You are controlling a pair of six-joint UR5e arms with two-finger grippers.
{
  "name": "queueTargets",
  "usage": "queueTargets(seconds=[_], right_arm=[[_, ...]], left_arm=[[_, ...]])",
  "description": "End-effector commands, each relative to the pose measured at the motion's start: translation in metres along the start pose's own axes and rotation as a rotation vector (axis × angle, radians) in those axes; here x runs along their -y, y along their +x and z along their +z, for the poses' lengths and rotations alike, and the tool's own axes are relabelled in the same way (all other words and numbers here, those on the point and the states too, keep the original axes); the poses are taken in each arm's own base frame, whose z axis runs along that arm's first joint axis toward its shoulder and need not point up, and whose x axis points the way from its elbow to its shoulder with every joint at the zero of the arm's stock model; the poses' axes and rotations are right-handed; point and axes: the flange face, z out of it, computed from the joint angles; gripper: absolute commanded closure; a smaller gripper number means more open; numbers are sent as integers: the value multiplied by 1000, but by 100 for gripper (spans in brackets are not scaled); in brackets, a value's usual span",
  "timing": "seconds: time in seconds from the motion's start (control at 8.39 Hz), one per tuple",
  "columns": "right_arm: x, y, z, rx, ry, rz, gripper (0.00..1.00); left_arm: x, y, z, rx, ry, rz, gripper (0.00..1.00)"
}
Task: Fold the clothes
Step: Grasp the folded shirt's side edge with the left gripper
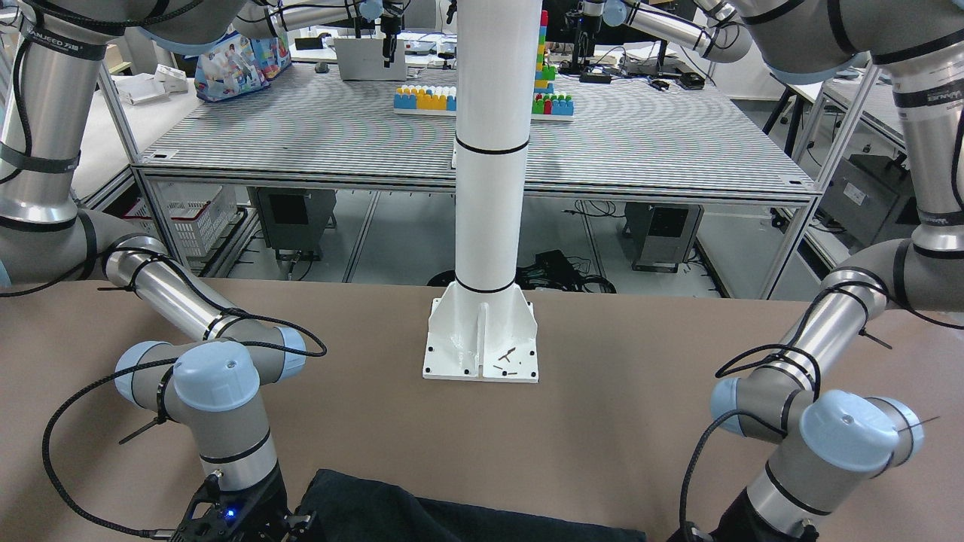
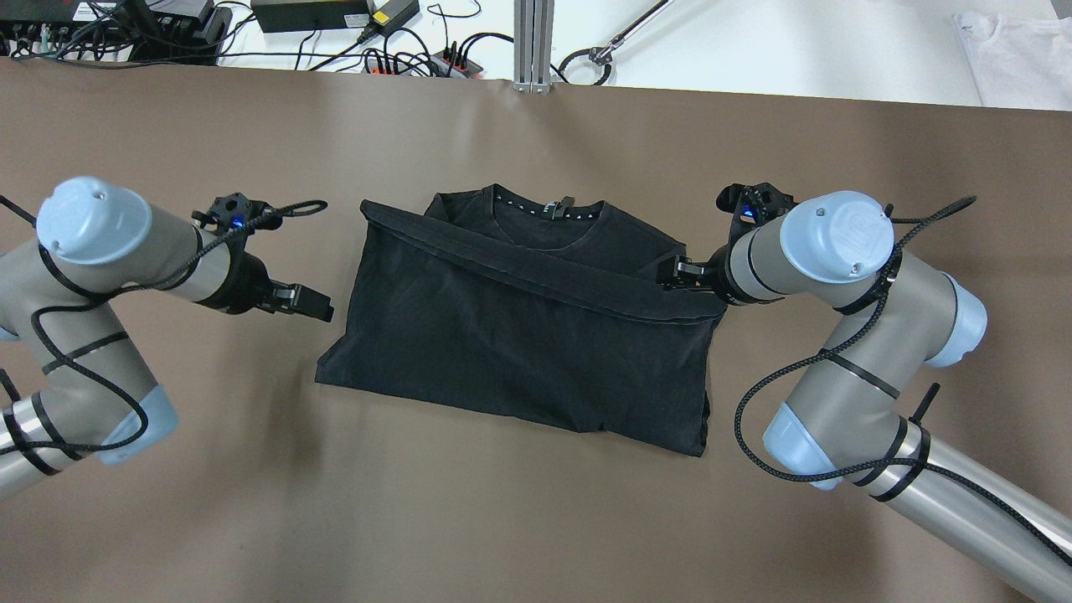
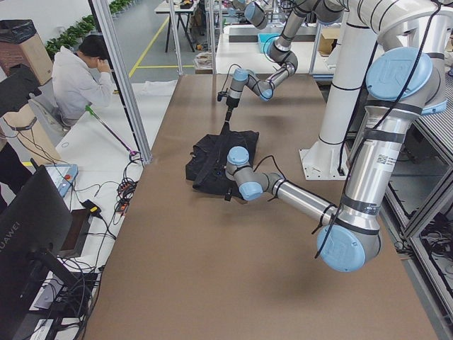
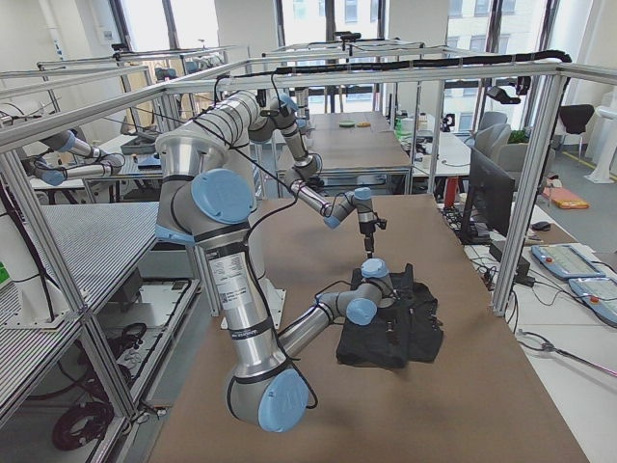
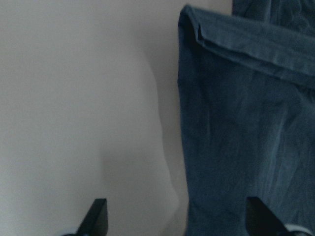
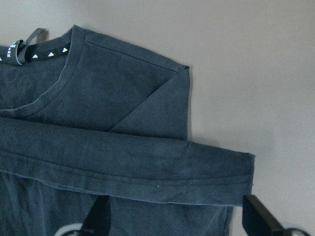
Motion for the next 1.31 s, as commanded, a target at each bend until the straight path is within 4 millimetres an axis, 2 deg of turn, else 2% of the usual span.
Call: queueTargets(seconds=[0.0, 0.12, 0.24, 0.6, 0.83, 0.95, 1.07, 1.19], right_arm=[[-1, 0, 1, -1, 2, 0, 6], [-1, 0, 1, -1, 2, 0, 6], [-1, 0, 1, -1, 2, 1, 6], [-1, 1, 1, -3, 1, 2, 6], [-1, 2, 2, -5, 3, 2, 6], [-1, 2, 2, -5, 3, 2, 6], [-1, 2, 2, -5, 2, 2, 6], [-1, 3, 2, -6, 3, 2, 6]], left_arm=[[-42, 20, 37, 8, -27, 28, 6], [-45, 19, 41, 10, -31, 31, 26], [-52, 20, 51, 17, -45, 34, 39], [-54, 16, 64, 13, -50, 39, 39], [-54, 16, 65, 11, -50, 40, 40], [-53, 19, 63, 6, -47, 43, 44], [-53, 21, 61, 2, -44, 41, 65], [-52, 22, 59, -9, -38, 39, 92]])
